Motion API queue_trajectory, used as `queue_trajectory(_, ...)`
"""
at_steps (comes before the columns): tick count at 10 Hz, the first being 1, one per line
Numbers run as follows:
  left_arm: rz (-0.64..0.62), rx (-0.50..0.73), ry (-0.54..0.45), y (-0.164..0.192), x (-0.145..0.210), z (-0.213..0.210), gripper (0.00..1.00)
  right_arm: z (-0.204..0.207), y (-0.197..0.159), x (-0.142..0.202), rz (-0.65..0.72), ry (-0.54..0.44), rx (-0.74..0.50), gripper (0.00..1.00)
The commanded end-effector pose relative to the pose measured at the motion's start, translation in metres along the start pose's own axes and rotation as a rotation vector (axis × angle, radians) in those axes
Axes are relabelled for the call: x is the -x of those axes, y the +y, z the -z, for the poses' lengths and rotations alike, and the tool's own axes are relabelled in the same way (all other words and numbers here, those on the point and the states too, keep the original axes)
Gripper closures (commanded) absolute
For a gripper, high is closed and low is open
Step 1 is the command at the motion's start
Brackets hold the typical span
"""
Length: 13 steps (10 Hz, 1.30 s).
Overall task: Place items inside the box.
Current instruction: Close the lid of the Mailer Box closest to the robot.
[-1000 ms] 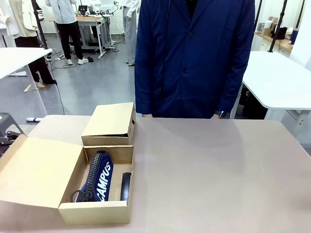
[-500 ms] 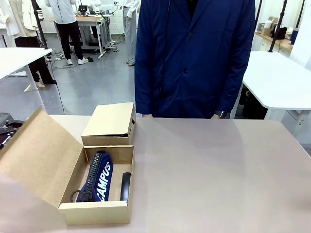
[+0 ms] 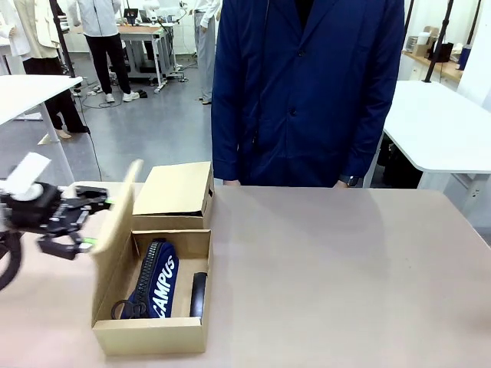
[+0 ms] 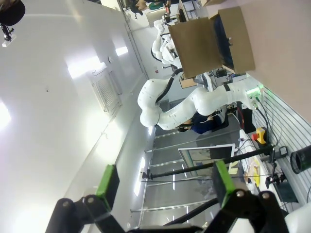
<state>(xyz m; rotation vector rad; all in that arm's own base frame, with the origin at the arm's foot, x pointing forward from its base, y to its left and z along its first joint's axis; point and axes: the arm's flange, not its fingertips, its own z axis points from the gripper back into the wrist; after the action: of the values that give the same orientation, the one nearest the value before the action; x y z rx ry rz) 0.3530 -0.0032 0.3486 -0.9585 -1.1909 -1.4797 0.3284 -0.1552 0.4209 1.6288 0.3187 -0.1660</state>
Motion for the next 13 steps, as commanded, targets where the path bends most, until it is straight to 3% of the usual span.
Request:
queue_trajectory(1, 0.018, 0.014, 0.036, -0.072, 0.023, 0.078, 0.00, 0.001, 0.003, 0.003, 0.020, -0.004, -0.001, 0.00)
queue_trajectory(4, 0.047, 0.070, 0.127, -0.085, 0.038, 0.105, 0.00, 0.001, 0.003, 0.003, 0.020, -0.004, -0.001, 0.00)
queue_trajectory(9, 0.039, 0.084, 0.211, -0.082, 0.044, 0.103, 0.00, 0.001, 0.003, 0.003, 0.020, -0.004, -0.001, 0.00)
queue_trajectory(10, 0.011, 0.066, 0.182, -0.078, 0.029, 0.088, 0.00, 0.001, 0.003, 0.003, 0.020, -0.004, -0.001, 0.00)
queue_trajectory(11, -0.098, 0.100, 0.113, -0.073, 0.012, 0.066, 0.00, 0.001, 0.003, 0.003, 0.020, -0.004, -0.001, 0.00)
queue_trajectory(13, -0.301, -0.042, 0.000, -0.068, -0.025, 0.005, 0.00, 0.001, 0.003, 0.003, 0.020, -0.004, -0.001, 0.00)
